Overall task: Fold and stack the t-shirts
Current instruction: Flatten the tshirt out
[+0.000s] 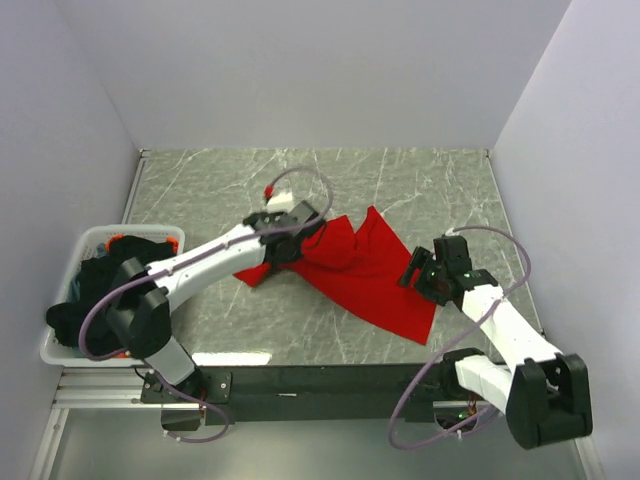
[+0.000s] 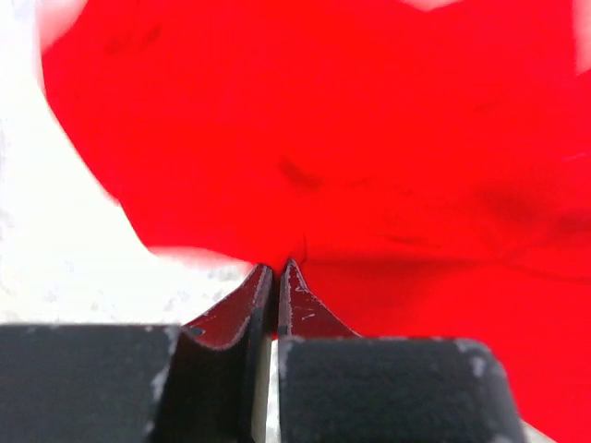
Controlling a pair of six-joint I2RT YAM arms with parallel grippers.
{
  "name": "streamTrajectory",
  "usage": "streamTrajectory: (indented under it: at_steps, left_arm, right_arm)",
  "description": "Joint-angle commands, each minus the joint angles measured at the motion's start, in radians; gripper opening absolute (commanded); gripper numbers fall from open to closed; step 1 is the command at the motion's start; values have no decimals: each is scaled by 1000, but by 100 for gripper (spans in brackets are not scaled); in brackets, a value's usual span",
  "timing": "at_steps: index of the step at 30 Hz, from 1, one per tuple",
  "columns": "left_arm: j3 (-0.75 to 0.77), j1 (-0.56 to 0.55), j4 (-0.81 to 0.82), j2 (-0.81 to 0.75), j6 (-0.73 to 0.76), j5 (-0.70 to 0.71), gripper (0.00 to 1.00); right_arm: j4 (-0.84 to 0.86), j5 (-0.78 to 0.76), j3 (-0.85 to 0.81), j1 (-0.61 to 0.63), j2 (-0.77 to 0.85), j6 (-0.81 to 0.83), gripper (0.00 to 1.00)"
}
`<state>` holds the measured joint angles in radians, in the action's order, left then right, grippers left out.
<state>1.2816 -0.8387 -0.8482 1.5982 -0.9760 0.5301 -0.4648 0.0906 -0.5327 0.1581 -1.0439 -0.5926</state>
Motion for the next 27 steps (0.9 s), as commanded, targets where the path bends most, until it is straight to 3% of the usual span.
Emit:
streamTrajectory:
  at_steps: [1,5,6,8,9,10,11,12,15,18,20,27]
  left_arm:
    - [244,-29,-101,133,236,122,8]
    - [646,-103,-127,444,437,127,10]
    - [809,-114,-144,567,466,125,12]
    - [968,-141,-170,666,522,149,16]
    - [1074,-148,-183,716,528,153,35]
    - [1093,-151,-181,717,514,153,45]
    - [1035,-151,-158,701,501,143,51]
    - [971,-151,-122,624,469,139,63]
    - [686,-134,-12,426,377,133,81]
    - [433,-103,17,236,164,82,82]
    - [246,-89,96,146,117,47,82]
    - [-151,7,348,-130,-75,-146,78]
  right_arm:
    - [-58,-31,-79,-6,91,23,82]
    - [-116,-71,-96,-5,227,27,83]
    - [-121,-74,-96,-6,246,28,83]
    - [-146,-87,-99,-5,289,33,83]
    - [-156,-83,-101,-5,298,36,84]
    - [-166,-80,-104,-5,306,42,85]
    - [-175,-72,-104,-5,317,53,85]
    - [-175,-37,-102,-3,324,57,85]
    - [-169,-5,-99,-2,328,59,85]
    - [-144,40,-92,-2,305,73,84]
    - [-115,76,-86,4,276,86,82]
    - [-40,72,-79,83,191,59,79]
